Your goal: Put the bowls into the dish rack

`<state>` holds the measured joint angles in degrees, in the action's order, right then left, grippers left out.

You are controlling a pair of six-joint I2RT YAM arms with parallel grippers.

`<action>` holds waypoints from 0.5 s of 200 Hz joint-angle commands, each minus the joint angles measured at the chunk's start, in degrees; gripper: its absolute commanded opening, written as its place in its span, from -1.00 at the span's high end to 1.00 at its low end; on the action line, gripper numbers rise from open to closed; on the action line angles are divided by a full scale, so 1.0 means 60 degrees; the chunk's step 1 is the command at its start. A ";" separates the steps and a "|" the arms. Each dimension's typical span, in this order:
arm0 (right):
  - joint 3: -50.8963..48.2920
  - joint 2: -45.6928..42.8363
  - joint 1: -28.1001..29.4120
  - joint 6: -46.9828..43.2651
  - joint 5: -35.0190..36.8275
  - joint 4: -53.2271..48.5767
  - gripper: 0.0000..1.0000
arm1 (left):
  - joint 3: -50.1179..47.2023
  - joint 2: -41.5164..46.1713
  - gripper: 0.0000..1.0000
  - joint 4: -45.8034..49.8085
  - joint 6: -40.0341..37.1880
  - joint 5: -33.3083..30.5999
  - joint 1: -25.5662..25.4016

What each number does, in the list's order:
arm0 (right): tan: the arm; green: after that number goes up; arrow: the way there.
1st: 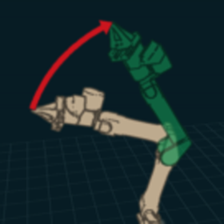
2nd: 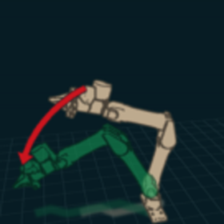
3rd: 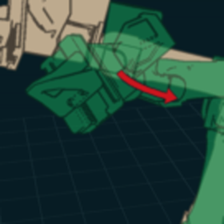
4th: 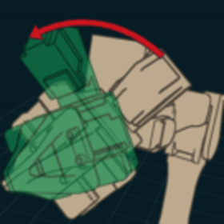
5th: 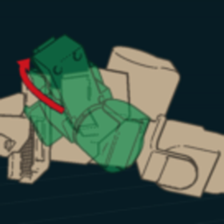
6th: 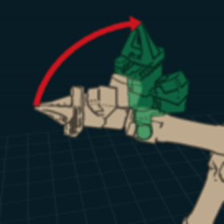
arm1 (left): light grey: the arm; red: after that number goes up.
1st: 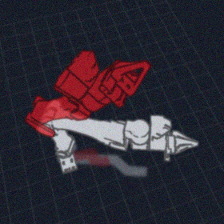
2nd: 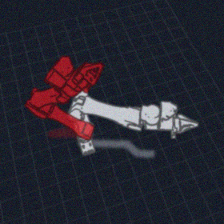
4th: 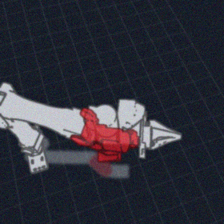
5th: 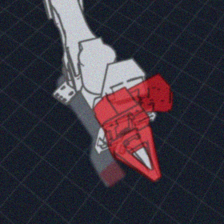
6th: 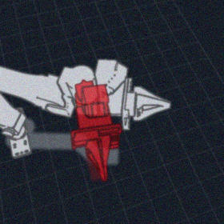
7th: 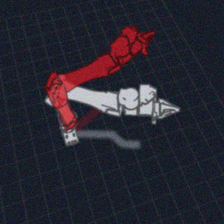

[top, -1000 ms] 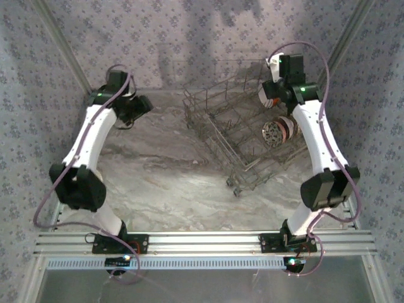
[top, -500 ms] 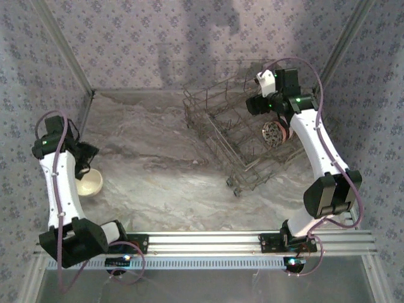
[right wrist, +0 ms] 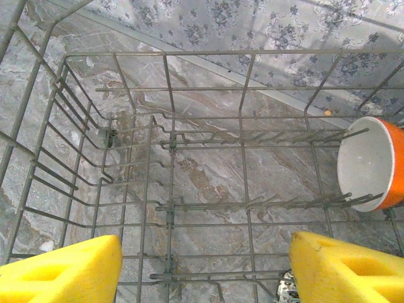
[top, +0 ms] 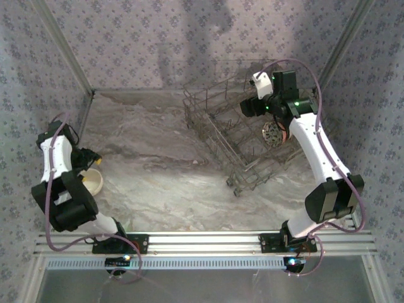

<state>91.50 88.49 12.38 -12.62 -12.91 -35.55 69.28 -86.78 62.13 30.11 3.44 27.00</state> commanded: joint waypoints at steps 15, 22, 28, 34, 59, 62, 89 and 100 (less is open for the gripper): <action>0.0131 -0.0062 0.0073 0.0119 -0.0002 -0.0172 -0.44 | 0.0334 -0.0873 -0.40 -0.0430 -0.0656 0.0349 -0.0051; 0.0191 0.0008 0.0091 0.0112 0.0051 -0.0224 -0.44 | 0.0336 -0.1065 -0.39 -0.0438 -0.0728 0.0363 -0.0048; 0.0243 0.0080 0.0126 0.0121 0.0081 -0.0280 -0.44 | 0.0334 -0.1199 -0.38 -0.0438 -0.0779 0.0367 -0.0055; 0.0299 0.0132 0.0154 0.0107 0.0098 -0.0334 -0.44 | 0.0334 -0.1333 -0.37 -0.0451 -0.0812 0.0316 -0.0053; 0.0415 0.0267 0.0233 0.0097 0.0159 -0.0387 -0.44 | 0.0368 -0.1842 -0.30 -0.0606 -0.0927 0.0243 -0.0060; 0.0433 0.0281 0.0247 0.0097 0.0172 -0.0388 -0.44 | 0.0388 -0.1908 -0.28 -0.0600 -0.0942 0.0246 -0.0069; 0.0684 0.0492 0.0302 0.0097 0.0224 -0.0540 -0.44 | 0.0401 -0.2282 -0.18 -0.0527 -0.1128 0.0043 -0.0335; 0.0807 0.0571 0.0338 0.0083 0.0247 -0.0591 -0.44 | 0.0324 -0.2369 -0.05 -0.0491 -0.1178 -0.0094 -0.0424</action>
<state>93.12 90.76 13.96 -12.62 -12.29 -37.06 70.04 -99.92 58.24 24.91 4.43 25.89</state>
